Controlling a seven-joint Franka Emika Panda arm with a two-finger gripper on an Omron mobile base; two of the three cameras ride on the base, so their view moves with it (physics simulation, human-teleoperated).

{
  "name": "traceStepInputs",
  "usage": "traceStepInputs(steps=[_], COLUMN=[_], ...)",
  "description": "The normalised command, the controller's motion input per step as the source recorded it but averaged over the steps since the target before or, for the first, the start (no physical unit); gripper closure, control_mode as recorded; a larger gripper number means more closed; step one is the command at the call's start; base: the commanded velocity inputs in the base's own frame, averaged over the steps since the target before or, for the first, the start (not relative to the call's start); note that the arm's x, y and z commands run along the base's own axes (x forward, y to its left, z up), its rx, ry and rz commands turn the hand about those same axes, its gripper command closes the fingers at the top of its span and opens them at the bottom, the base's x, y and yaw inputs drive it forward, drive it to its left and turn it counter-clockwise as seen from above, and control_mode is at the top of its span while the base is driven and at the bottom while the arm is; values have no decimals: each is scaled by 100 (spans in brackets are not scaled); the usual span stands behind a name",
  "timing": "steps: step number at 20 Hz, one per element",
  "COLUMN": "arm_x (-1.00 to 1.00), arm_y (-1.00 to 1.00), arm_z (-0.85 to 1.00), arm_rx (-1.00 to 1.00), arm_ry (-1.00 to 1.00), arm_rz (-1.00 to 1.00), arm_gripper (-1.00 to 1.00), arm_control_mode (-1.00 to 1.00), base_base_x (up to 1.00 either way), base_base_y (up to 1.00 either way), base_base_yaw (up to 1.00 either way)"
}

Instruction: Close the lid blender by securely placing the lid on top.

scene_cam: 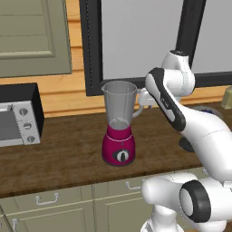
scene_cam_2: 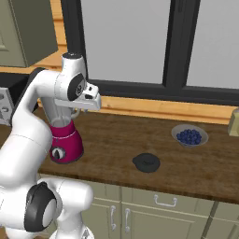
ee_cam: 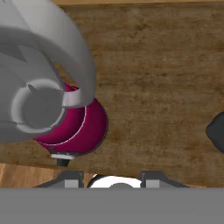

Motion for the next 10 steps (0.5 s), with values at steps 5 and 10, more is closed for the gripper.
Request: traceStepInputs(steps=[5, 10], arm_x=[-16, -26], arm_y=[-15, -42], arm_z=[-1, -20], arm_rx=[3, 1], arm_ry=[-3, 0], arm_rz=[-2, -6], arm_gripper=[-100, -100], arm_control_mode=[-100, -100], base_base_x=[0, 0], base_base_y=[0, 0], base_base_yaw=[0, 0])
